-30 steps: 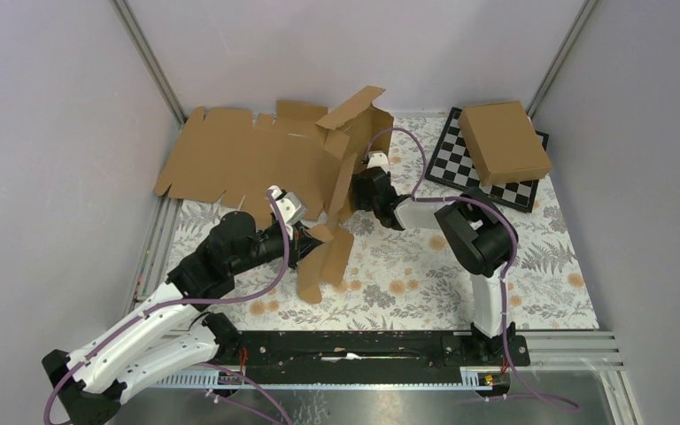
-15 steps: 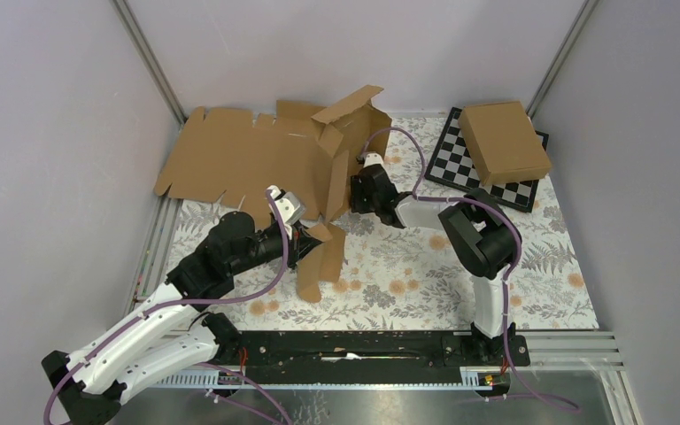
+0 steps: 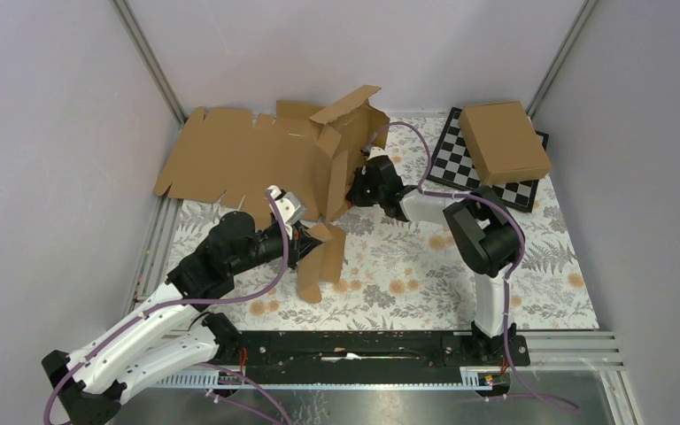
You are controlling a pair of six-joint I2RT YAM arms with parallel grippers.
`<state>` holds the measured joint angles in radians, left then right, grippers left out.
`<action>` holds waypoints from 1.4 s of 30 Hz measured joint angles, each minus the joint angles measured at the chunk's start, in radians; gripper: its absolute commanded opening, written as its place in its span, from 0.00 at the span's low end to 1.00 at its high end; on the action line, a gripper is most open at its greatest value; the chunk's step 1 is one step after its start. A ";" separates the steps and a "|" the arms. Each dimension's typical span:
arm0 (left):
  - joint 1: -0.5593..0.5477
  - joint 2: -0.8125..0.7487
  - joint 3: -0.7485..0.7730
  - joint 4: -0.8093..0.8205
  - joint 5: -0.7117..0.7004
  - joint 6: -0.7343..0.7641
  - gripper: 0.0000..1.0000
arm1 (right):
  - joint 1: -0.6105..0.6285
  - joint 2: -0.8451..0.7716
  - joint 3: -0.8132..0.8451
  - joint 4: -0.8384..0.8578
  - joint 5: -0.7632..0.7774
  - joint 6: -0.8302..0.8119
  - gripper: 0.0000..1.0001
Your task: Fold the paper box
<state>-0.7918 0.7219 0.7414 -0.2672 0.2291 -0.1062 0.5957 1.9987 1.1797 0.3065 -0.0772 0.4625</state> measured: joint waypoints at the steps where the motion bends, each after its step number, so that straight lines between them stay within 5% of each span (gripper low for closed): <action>1: 0.000 0.000 0.000 0.001 0.001 0.000 0.00 | 0.000 0.003 0.002 0.003 -0.009 0.008 0.00; 42: 0.003 -0.009 -0.028 0.030 0.026 -0.024 0.00 | -0.022 0.122 0.147 -0.100 0.100 0.109 0.00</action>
<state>-0.7883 0.7128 0.7132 -0.2375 0.2554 -0.1307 0.5739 2.1208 1.3270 0.2062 0.0231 0.5720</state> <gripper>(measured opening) 0.017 0.014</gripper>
